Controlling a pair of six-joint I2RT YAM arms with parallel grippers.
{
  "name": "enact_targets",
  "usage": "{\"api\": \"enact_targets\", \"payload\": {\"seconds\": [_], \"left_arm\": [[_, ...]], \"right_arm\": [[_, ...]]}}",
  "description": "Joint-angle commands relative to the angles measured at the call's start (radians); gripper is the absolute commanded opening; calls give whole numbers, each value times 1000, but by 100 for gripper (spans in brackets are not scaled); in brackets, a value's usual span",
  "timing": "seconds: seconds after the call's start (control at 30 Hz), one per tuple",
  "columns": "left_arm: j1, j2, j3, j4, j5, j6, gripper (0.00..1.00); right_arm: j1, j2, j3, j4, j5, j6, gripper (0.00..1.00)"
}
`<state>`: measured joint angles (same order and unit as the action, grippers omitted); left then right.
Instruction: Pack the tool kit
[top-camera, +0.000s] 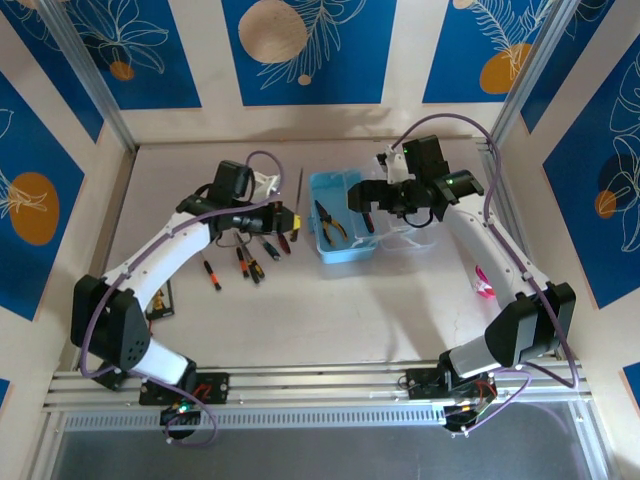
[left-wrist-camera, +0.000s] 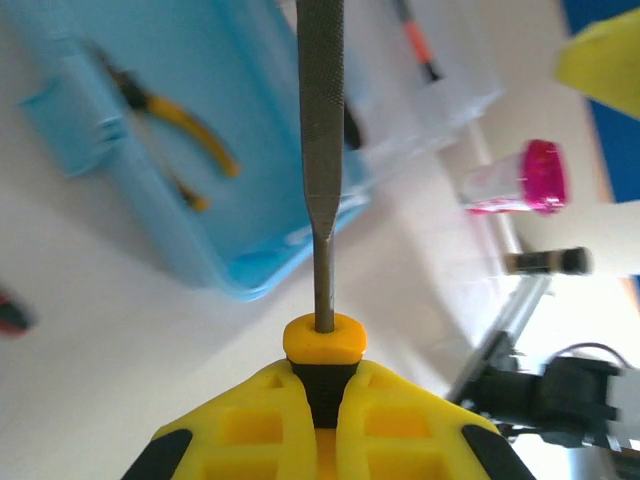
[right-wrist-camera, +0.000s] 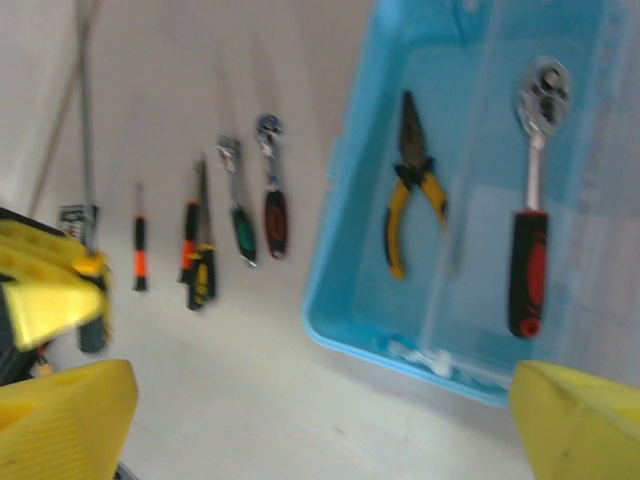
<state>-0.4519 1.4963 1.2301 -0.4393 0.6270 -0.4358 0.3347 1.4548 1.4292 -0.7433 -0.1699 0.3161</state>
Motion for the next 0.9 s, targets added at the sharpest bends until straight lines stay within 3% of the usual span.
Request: {"api": "enact_targets", "payload": {"seconds": [0.0,0.17,0.6,0.87], "left_arm": [[-42,35,37,163,123,-72,0],[-99,81,85,206,143,-88,0],[-159,138,109,273,154,-119,0],[-163,135,116,260,145,-103,0]], "right_arm": [[9,-18,15,90,-99,74,88],[22,4,23,136,-133,115,71],[74,102,53,182,-142,153,50],[86,121,56,177,-130,163,13]]}}
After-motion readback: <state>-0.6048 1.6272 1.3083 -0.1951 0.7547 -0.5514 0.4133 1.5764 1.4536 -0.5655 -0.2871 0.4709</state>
